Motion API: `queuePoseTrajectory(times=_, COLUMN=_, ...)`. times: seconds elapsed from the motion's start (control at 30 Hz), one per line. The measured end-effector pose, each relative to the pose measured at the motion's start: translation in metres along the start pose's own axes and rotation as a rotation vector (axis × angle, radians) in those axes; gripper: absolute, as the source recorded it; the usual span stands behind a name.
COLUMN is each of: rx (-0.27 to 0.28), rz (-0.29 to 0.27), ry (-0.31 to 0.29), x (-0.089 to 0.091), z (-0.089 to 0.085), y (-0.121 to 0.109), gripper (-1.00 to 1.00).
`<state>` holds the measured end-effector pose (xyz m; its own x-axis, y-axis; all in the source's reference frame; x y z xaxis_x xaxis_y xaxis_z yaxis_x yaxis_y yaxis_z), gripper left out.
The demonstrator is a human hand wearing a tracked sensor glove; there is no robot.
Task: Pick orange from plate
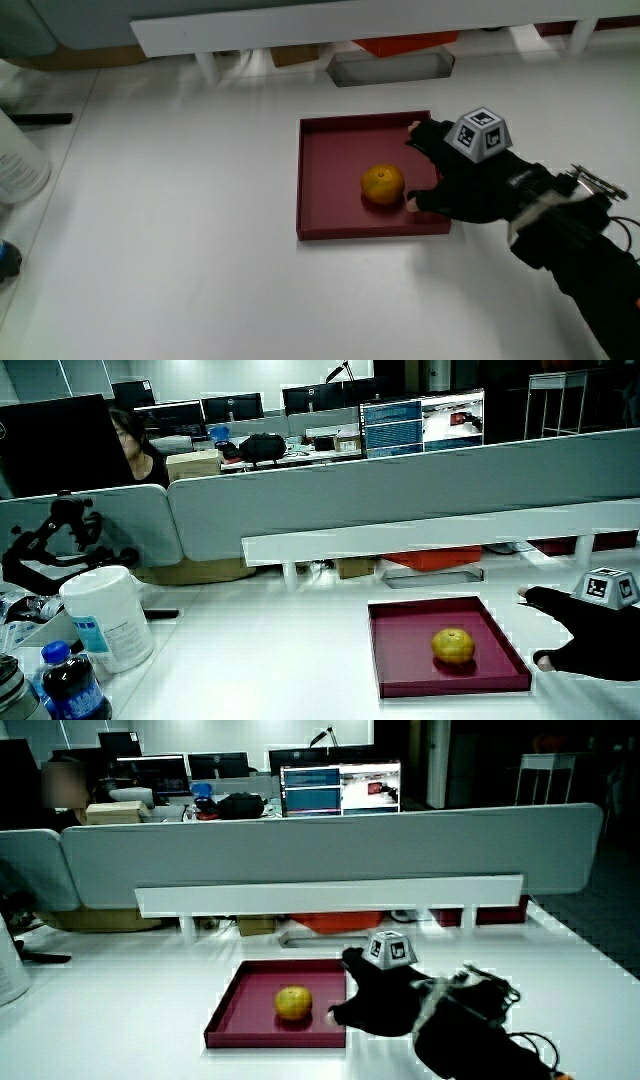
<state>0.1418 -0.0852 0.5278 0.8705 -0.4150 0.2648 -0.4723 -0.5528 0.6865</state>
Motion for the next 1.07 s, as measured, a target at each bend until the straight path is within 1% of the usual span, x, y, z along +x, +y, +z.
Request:
queuePoseTrajectory(times=0.03, rx=0.002, rz=0.006, ry=-0.006, x=-0.005, z=0.001, y=0.003, gripper=0.0)
queuePoseTrajectory(times=0.1, rx=-0.004, rz=-0.008, ry=0.002, x=-0.008, z=-0.01, y=0.013, gripper=0.0)
queuePoseTrajectory(times=0.13, rx=-0.004, rz=-0.009, ry=0.01, x=-0.009, z=-0.013, y=0.016, gripper=0.0)
queuePoseTrajectory(times=0.17, rx=-0.027, rz=-0.011, ry=-0.007, x=-0.011, z=-0.02, y=0.023, gripper=0.0)
queuePoseTrajectory(times=0.2, rx=-0.02, rz=-0.015, ry=-0.016, x=-0.015, z=-0.02, y=0.024, gripper=0.0)
queuePoseTrajectory(times=0.23, rx=-0.041, rz=-0.035, ry=-0.047, x=-0.015, z=-0.029, y=0.032, gripper=0.0)
queuePoseTrajectory(times=0.27, rx=-0.047, rz=-0.043, ry=-0.049, x=-0.017, z=-0.03, y=0.032, gripper=0.0)
queuePoseTrajectory(times=0.3, rx=-0.079, rz=-0.072, ry=-0.077, x=-0.016, z=-0.037, y=0.038, gripper=0.0)
queuePoseTrajectory(times=0.33, rx=-0.088, rz=-0.083, ry=-0.107, x=-0.018, z=-0.04, y=0.04, gripper=0.0)
queuePoseTrajectory(times=0.37, rx=-0.11, rz=-0.099, ry=-0.136, x=-0.018, z=-0.045, y=0.043, gripper=0.08)
queuePoseTrajectory(times=0.4, rx=-0.119, rz=-0.116, ry=-0.145, x=-0.016, z=-0.052, y=0.045, gripper=0.17)
queuePoseTrajectory(times=0.43, rx=-0.13, rz=-0.122, ry=-0.146, x=-0.015, z=-0.054, y=0.046, gripper=0.25)
queuePoseTrajectory(times=0.47, rx=-0.1, rz=-0.118, ry=-0.158, x=-0.017, z=-0.052, y=0.044, gripper=0.33)
queuePoseTrajectory(times=0.5, rx=-0.083, rz=-0.12, ry=-0.181, x=-0.019, z=-0.053, y=0.044, gripper=0.42)
queuePoseTrajectory(times=0.53, rx=-0.081, rz=-0.107, ry=-0.18, x=-0.02, z=-0.053, y=0.043, gripper=0.5)
queuePoseTrajectory(times=0.57, rx=-0.07, rz=-0.116, ry=-0.202, x=-0.019, z=-0.058, y=0.045, gripper=0.58)
queuePoseTrajectory(times=0.6, rx=-0.045, rz=-0.119, ry=-0.215, x=-0.02, z=-0.057, y=0.042, gripper=0.67)
queuePoseTrajectory(times=0.73, rx=-0.024, rz=-0.123, ry=-0.223, x=-0.019, z=-0.059, y=0.041, gripper=1.0)
queuePoseTrajectory(times=0.77, rx=-0.013, rz=-0.119, ry=-0.218, x=-0.018, z=-0.059, y=0.04, gripper=1.0)
queuePoseTrajectory(times=0.83, rx=-0.007, rz=-0.111, ry=-0.22, x=-0.016, z=-0.058, y=0.039, gripper=1.0)
queuePoseTrajectory(times=0.87, rx=0.017, rz=-0.122, ry=-0.213, x=-0.013, z=-0.051, y=0.035, gripper=1.0)
queuePoseTrajectory(times=0.9, rx=0.035, rz=-0.107, ry=-0.196, x=-0.013, z=-0.039, y=0.029, gripper=1.0)
queuePoseTrajectory(times=0.93, rx=0.031, rz=-0.103, ry=-0.188, x=-0.014, z=-0.035, y=0.026, gripper=1.0)
queuePoseTrajectory(times=0.97, rx=0.071, rz=-0.088, ry=-0.199, x=-0.019, z=-0.023, y=0.015, gripper=1.0)
queuePoseTrajectory(times=1.0, rx=0.085, rz=-0.076, ry=-0.22, x=-0.021, z=-0.017, y=0.008, gripper=1.0)
queuePoseTrajectory(times=1.03, rx=0.113, rz=-0.047, ry=-0.245, x=-0.028, z=-0.008, y=-0.004, gripper=1.0)
queuePoseTrajectory(times=1.07, rx=0.09, rz=-0.04, ry=-0.237, x=-0.027, z=-0.009, y=-0.005, gripper=1.0)
